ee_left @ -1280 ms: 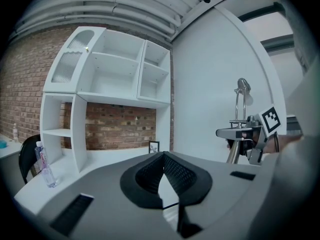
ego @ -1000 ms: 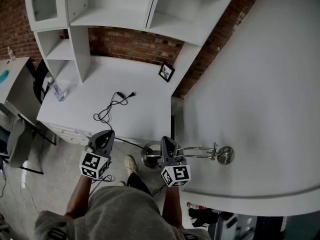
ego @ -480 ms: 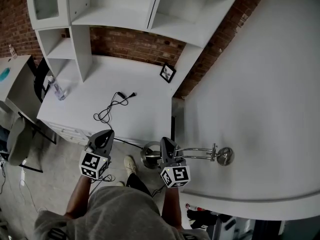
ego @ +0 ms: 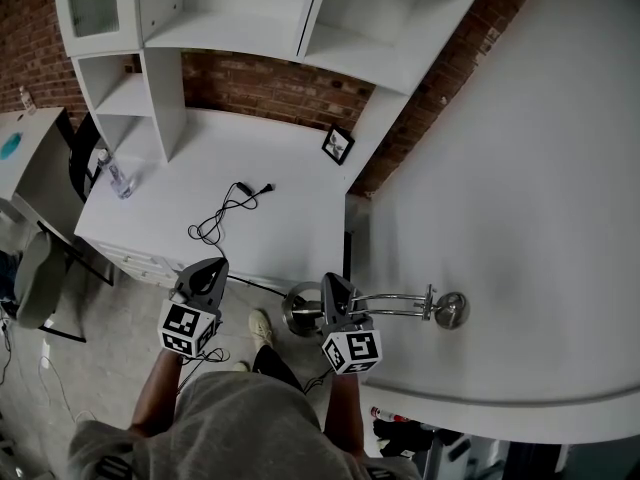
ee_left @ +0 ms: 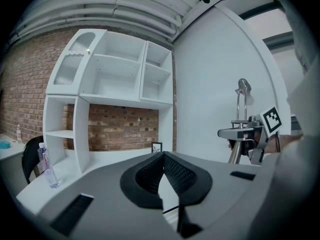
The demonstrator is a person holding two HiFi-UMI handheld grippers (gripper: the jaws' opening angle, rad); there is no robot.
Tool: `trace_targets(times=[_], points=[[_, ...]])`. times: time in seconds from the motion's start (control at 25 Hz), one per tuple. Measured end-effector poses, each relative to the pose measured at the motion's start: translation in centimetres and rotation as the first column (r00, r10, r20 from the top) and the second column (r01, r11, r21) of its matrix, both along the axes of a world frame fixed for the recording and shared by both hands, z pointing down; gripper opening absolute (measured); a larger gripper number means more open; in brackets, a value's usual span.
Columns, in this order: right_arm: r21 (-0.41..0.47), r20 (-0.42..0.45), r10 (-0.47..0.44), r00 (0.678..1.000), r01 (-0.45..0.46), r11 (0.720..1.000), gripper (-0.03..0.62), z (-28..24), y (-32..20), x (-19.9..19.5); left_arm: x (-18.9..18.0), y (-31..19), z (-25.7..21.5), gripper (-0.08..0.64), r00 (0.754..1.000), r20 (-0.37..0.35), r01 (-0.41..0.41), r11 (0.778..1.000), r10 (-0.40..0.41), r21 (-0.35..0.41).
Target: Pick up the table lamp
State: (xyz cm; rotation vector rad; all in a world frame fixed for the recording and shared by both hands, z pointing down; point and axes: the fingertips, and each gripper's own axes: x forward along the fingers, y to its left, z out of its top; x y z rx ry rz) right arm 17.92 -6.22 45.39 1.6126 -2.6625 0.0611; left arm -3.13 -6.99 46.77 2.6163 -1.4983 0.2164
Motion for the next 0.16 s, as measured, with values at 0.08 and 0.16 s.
trace_targets(times=[0.08,0.16], points=[[0.0,-0.002,0.0,1.0,0.0,1.0,0.02,-0.06,0.01,-0.02,0.05,-0.03,-0.15,0.003,1.0,-0.003,-0.001,1.0,0.001,0.0],[0.001,-0.004,0.001,1.0,-0.001,1.0,0.02,-0.13,0.02,-0.04,0.07,-0.1,-0.39,0.003,1.0,-0.004,-0.001,1.0,0.001,0.006]])
